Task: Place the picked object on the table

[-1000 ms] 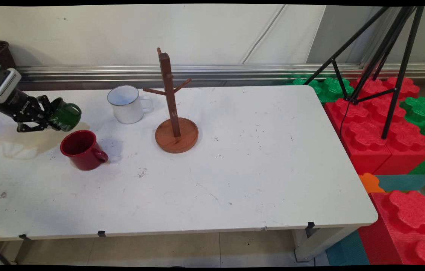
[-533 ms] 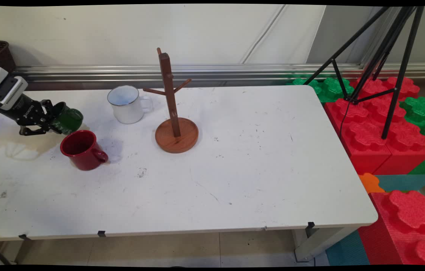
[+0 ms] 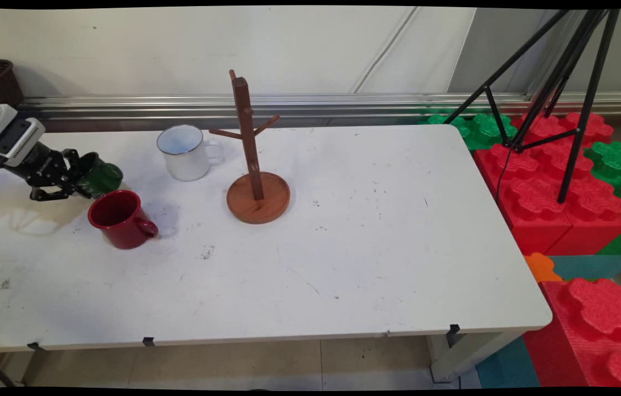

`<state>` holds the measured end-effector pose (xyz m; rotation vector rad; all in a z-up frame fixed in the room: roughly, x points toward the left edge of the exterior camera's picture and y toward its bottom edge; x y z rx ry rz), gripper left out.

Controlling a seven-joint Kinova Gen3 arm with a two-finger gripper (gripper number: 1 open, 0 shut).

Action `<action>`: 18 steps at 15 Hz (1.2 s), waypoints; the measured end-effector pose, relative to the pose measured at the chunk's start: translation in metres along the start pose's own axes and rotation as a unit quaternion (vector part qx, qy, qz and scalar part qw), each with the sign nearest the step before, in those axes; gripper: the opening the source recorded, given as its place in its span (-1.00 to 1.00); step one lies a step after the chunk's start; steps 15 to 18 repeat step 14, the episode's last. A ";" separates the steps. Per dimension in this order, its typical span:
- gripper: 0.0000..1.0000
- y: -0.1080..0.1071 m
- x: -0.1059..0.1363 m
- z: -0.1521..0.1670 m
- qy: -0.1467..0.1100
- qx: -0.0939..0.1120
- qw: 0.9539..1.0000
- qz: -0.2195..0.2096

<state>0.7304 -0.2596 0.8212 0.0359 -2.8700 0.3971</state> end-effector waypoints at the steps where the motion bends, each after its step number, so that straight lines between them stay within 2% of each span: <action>1: -1.00 0.000 0.000 0.001 -0.001 0.000 1.000 0.002; 5: -1.00 0.000 0.001 0.003 -0.004 -0.001 1.000 0.007; 6: 1.00 0.000 0.001 0.003 -0.004 -0.002 1.000 0.009; 18: 1.00 -0.002 0.003 0.004 -0.003 0.001 1.000 0.010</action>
